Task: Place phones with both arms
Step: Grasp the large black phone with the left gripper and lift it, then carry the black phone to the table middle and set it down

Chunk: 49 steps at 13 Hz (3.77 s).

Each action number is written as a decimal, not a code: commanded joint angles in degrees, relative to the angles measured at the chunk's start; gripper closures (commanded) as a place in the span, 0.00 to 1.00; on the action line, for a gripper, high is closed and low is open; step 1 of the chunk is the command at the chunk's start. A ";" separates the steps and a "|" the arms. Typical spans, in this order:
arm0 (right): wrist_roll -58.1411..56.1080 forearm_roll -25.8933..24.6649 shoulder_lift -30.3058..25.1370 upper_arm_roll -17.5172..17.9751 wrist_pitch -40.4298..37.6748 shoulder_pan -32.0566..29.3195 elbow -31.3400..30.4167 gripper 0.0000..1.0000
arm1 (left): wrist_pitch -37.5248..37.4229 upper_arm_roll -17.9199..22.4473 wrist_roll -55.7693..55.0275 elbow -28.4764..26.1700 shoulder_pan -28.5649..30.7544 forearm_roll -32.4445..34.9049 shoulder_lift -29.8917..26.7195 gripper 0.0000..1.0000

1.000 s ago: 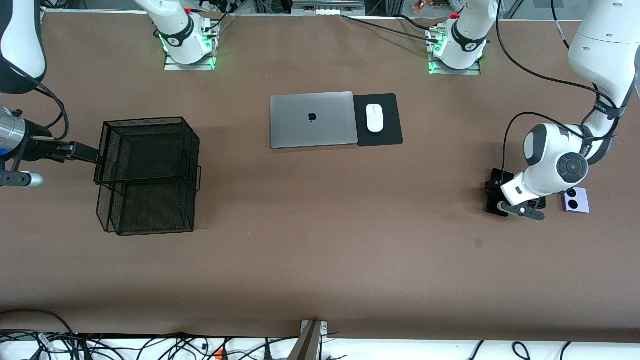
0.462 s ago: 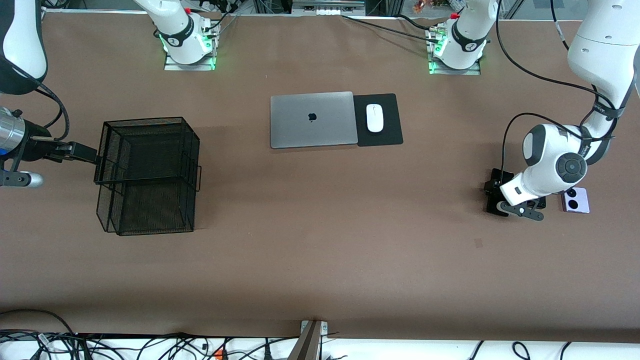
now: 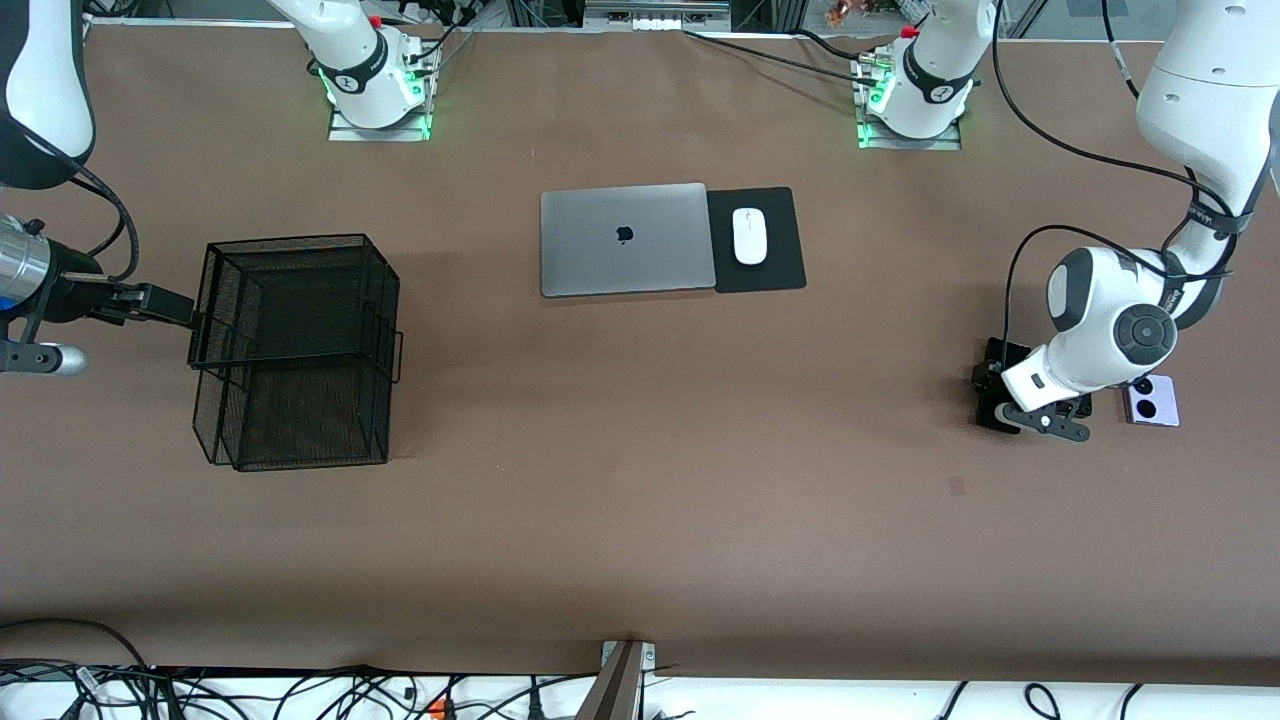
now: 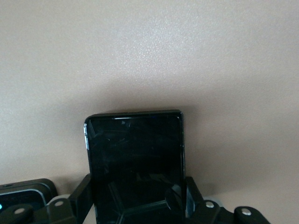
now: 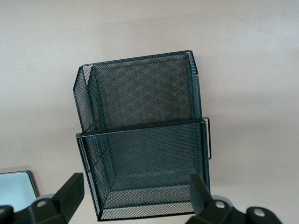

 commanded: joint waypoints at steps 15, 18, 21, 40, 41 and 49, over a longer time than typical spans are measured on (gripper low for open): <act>-0.03 -0.72 -0.33 0.41 0.01 -0.26 0.17 0.00 | -23.31 -0.84 -17.30 21.27 -11.08 0.45 1.80 0.61; -0.03 -0.72 -0.33 0.41 0.01 -0.26 0.17 0.00 | -23.31 -0.93 -27.23 24.07 -16.71 0.45 4.34 0.61; -0.03 -0.72 -0.33 0.41 0.01 -0.26 0.25 0.00 | -23.40 -0.84 -37.87 28.82 -23.47 -0.51 8.03 0.61; -0.03 -0.80 -0.24 0.41 0.10 -0.35 0.25 0.00 | -10.66 1.08 -63.21 58.26 -56.00 -5.53 29.57 0.64; 0.05 -0.80 -0.24 0.41 0.10 -0.35 0.17 0.00 | -10.65 1.26 -63.39 59.41 -56.62 -5.53 30.62 0.64; -0.03 -0.80 -0.24 0.33 0.45 -0.44 0.17 0.00 | -9.69 3.73 -65.58 59.24 -56.28 -5.61 33.09 0.40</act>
